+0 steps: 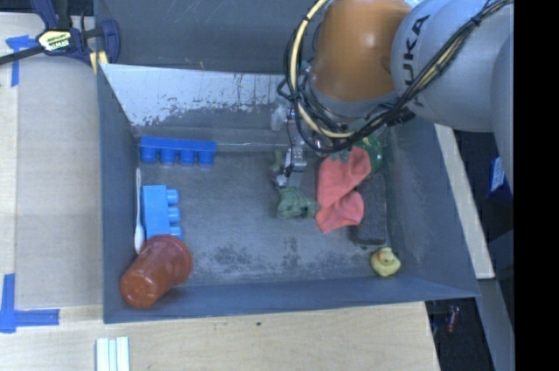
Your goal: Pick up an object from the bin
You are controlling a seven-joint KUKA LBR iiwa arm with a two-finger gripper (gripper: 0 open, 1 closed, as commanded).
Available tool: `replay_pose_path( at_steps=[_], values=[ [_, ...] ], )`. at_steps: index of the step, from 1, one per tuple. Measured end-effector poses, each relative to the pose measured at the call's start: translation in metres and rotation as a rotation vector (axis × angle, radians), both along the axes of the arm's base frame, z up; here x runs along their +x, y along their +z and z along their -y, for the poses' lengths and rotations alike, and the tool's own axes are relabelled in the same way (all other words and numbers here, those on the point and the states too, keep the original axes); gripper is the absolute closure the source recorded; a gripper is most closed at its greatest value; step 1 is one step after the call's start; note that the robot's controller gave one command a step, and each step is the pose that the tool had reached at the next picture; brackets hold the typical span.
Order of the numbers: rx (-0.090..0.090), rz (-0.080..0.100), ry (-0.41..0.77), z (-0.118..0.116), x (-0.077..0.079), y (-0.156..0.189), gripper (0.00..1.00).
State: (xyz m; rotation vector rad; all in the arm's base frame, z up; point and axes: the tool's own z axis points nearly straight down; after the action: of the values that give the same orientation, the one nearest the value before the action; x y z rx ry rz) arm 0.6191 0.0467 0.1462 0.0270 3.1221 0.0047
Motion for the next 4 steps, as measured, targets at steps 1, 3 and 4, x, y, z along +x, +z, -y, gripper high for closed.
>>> replay_pose_path(
  at_steps=[1, 3, 4],
  values=[
    [-0.002, 0.002, 0.002, 0.046, -0.002, -0.006, 0.0],
    [-0.002, 0.007, -0.049, 0.069, -0.003, -0.071, 0.0],
    [-0.005, 0.01, 0.038, 0.073, -0.002, -0.085, 0.0]
  ],
)
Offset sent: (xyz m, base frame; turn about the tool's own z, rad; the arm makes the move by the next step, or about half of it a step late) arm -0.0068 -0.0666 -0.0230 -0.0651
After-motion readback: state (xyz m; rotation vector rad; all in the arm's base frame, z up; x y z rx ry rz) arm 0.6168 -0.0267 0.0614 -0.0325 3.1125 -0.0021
